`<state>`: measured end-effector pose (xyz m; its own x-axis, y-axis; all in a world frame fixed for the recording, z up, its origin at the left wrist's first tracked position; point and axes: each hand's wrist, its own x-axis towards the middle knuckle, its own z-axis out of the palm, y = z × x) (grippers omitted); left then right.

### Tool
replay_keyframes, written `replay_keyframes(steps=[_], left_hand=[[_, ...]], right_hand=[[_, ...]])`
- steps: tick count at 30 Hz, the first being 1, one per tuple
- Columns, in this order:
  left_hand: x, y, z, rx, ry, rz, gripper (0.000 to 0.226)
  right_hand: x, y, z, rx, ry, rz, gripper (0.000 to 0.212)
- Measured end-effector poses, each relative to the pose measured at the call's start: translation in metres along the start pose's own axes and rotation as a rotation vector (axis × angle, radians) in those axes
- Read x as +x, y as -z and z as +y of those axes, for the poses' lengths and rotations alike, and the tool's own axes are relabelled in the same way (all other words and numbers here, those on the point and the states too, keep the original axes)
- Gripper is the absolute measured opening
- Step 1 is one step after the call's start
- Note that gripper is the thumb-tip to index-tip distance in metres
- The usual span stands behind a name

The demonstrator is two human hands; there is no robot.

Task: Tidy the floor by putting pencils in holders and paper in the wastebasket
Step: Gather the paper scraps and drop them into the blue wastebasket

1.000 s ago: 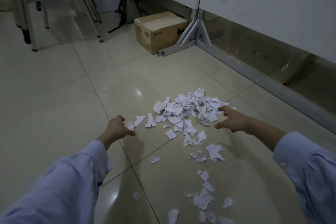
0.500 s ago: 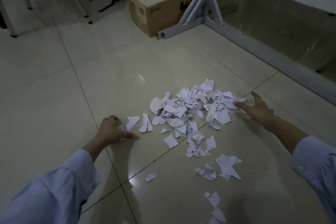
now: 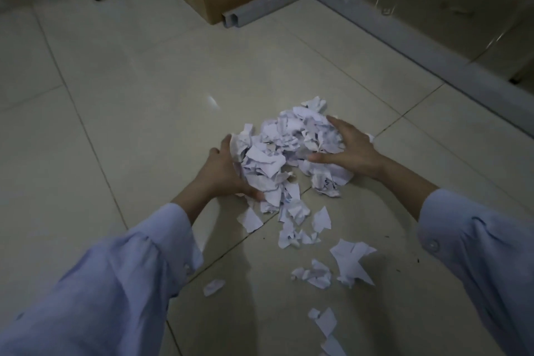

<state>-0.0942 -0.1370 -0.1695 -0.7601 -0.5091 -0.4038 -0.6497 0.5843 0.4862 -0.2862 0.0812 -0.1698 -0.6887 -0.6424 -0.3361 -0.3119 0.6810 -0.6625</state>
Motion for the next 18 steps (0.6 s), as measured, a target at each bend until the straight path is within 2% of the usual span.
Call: replay_keyframes(steps=[7,11,15,18], left_hand=[[0.003,-0.014,0.026,0.072,-0.032,-0.076,0.152],[0.000,-0.022,0.033,0.102,-0.065,-0.086,0.147],[-0.005,-0.029,0.038,0.100,-0.103,-0.074,0.134],[-0.012,-0.034,0.041,0.078,-0.130,-0.070,0.120]], right_hand=[[-0.004,-0.023,-0.022,-0.299,0.122,-0.147,0.131],[-0.009,-0.035,-0.028,-0.389,0.188,-0.161,0.134],[-0.016,-0.046,-0.028,-0.391,0.232,-0.110,0.131],[-0.024,-0.050,-0.027,-0.303,0.276,-0.068,0.115]])
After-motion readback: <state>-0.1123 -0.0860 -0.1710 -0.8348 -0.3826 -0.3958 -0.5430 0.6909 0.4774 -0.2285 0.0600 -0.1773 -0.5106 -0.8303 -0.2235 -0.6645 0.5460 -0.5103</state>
